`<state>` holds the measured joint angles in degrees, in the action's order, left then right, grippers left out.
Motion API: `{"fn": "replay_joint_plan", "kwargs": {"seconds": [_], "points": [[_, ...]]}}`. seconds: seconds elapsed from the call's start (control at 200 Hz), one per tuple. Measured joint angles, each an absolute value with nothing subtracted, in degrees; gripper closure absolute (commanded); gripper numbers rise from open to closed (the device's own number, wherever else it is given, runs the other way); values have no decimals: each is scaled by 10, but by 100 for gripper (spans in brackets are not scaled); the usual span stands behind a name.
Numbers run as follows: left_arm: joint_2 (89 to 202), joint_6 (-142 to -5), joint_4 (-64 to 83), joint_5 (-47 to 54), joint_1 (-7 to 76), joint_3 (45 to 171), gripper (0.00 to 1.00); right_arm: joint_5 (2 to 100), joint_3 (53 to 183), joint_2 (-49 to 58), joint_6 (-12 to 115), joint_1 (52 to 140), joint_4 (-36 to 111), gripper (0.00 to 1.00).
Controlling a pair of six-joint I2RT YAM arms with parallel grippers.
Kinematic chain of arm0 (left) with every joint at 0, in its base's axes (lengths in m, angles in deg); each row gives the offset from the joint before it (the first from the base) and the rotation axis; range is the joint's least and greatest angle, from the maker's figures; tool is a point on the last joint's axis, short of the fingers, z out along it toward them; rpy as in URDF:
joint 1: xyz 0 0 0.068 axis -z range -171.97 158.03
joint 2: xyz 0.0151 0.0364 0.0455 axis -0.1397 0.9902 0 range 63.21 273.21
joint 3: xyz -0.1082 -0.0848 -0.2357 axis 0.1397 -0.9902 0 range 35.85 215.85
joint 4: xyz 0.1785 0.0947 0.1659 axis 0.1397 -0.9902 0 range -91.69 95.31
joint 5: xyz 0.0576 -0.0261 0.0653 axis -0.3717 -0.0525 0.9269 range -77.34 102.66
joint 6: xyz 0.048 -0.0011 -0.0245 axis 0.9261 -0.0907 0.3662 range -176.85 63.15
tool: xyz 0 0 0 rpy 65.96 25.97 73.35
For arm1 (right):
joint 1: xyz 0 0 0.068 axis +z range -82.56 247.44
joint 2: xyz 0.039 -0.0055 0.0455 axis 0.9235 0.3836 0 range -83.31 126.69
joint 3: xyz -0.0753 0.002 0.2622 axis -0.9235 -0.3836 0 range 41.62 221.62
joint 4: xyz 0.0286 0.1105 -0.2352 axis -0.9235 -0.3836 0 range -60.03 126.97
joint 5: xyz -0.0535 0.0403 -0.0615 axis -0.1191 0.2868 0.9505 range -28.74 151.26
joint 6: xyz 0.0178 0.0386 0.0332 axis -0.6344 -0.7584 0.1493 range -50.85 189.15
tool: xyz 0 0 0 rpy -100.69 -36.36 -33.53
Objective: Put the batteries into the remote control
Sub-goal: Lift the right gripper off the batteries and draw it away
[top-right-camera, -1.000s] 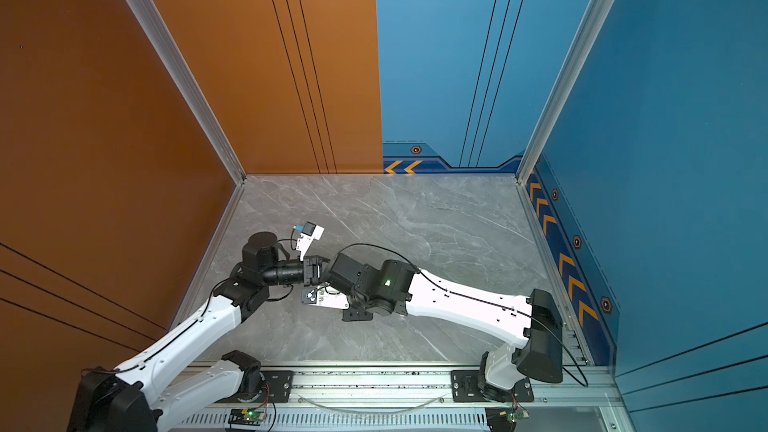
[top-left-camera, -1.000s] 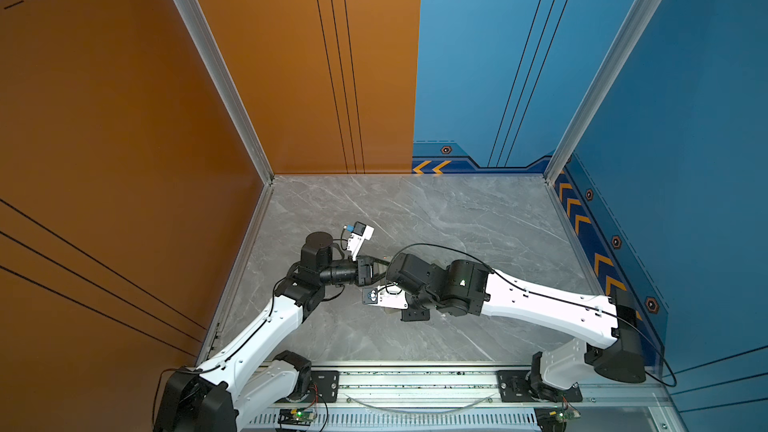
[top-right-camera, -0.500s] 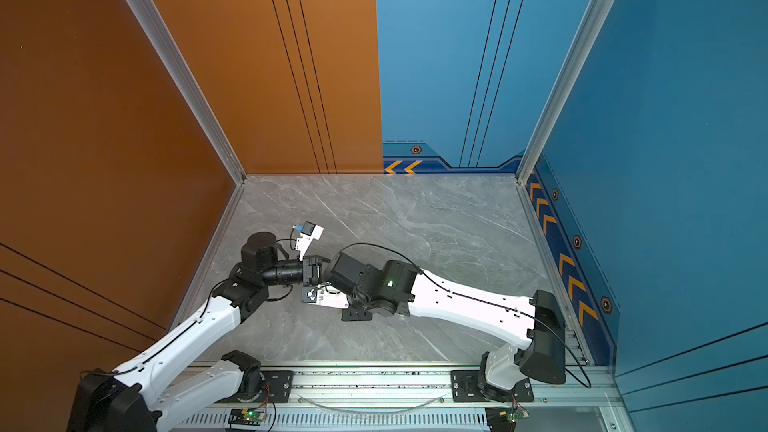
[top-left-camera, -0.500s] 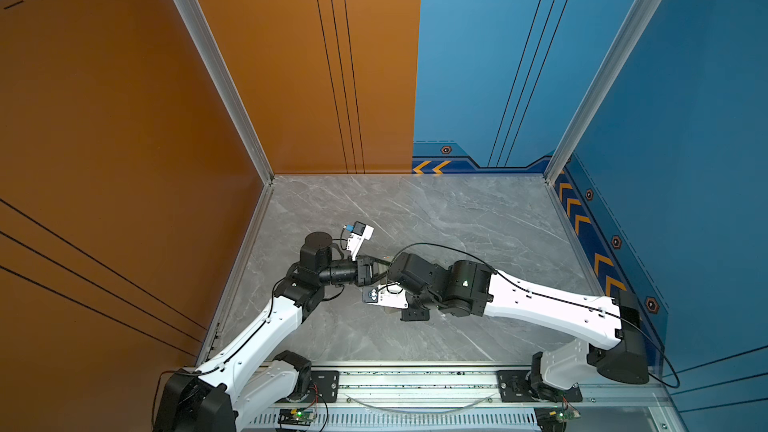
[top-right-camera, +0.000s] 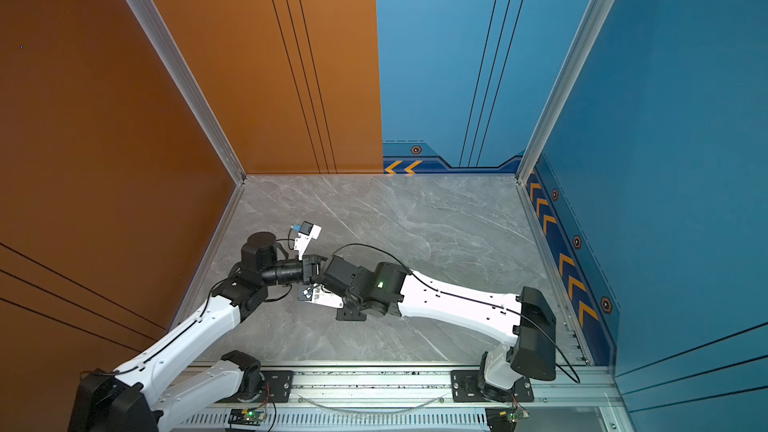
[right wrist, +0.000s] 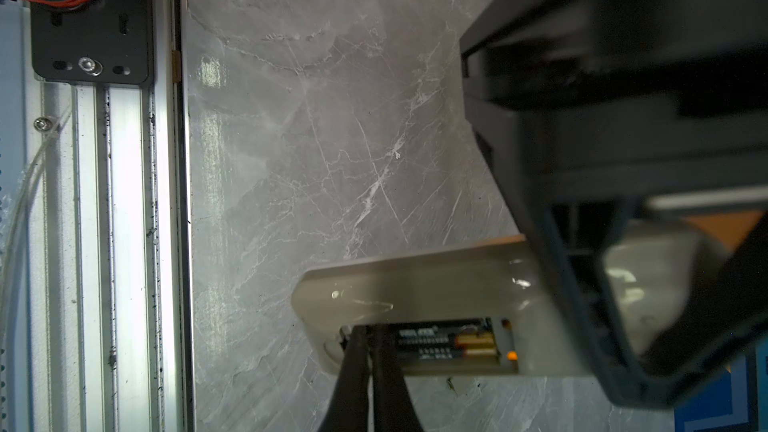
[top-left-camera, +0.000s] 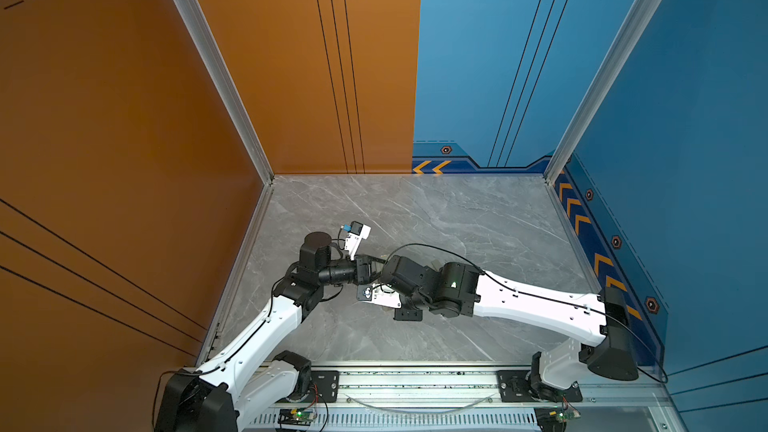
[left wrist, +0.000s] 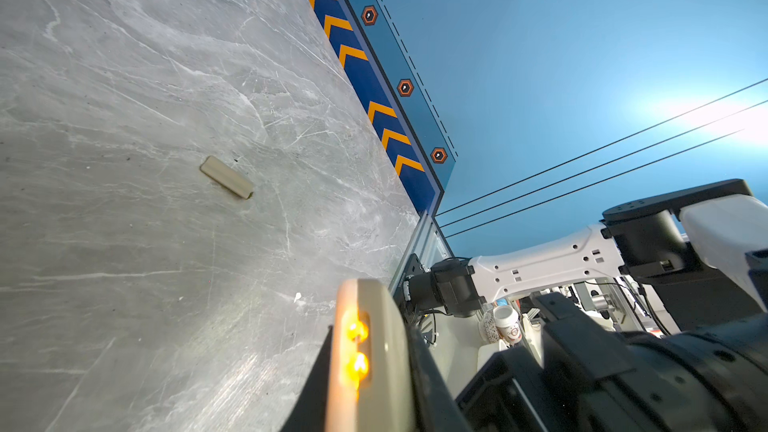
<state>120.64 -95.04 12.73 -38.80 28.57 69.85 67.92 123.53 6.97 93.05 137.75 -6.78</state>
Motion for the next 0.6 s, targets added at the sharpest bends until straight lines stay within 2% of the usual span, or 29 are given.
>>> {"fn": "replay_joint_plan", "kwargs": {"seconds": [0.335, 0.601], "points": [[1206, -954, 132, -393, 281, 699, 100, 685, 1235, 61, 925, 1381, -68, 93], [1206, -967, 142, -416, 281, 702, 100, 685, 1235, 4, 916, 1376, -62, 91]]}}
